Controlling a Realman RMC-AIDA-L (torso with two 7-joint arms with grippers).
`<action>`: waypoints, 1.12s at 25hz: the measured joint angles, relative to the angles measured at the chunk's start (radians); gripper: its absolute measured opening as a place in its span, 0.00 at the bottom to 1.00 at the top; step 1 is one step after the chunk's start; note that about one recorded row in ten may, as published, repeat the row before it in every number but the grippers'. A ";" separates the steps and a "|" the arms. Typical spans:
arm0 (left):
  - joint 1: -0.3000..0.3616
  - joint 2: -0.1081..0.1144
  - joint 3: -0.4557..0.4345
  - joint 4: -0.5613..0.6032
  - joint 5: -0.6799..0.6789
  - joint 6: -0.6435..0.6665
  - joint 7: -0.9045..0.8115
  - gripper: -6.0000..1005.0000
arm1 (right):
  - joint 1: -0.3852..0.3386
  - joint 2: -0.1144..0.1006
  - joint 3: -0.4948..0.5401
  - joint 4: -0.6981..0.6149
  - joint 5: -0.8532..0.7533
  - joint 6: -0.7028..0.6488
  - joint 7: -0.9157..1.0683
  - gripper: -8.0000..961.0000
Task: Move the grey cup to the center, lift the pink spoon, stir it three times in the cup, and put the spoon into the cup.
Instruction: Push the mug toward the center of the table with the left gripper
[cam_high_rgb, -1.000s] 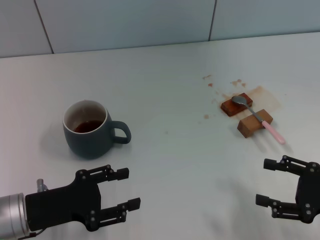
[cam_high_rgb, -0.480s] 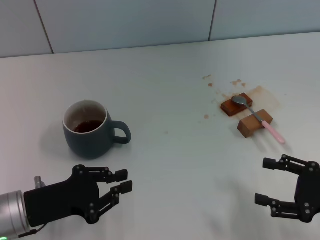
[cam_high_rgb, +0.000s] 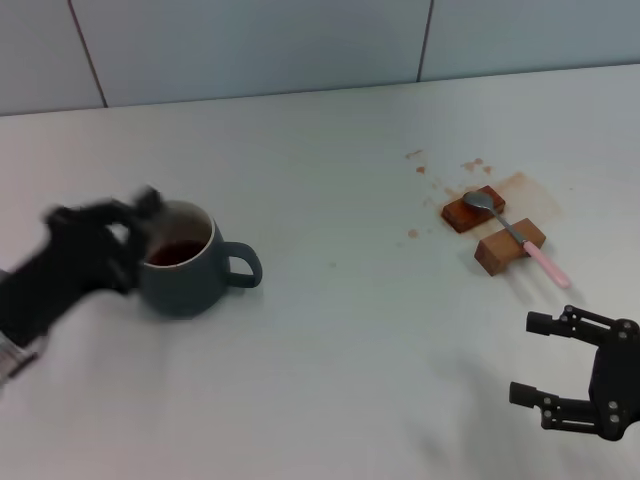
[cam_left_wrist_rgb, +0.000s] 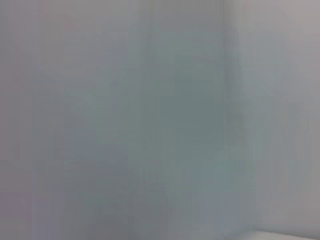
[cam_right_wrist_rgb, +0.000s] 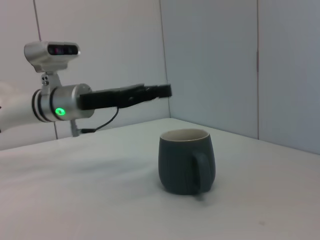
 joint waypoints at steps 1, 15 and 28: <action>0.004 0.000 -0.038 -0.036 -0.091 -0.043 0.109 0.04 | 0.000 0.000 0.000 0.000 0.002 0.000 -0.002 0.85; 0.023 0.000 -0.145 -0.177 -0.187 -0.199 0.583 0.00 | 0.039 0.008 -0.005 0.000 0.001 0.001 0.003 0.85; -0.025 -0.006 -0.303 -0.400 -0.191 -0.337 0.880 0.00 | 0.046 0.008 -0.007 0.000 -0.001 -0.001 0.012 0.85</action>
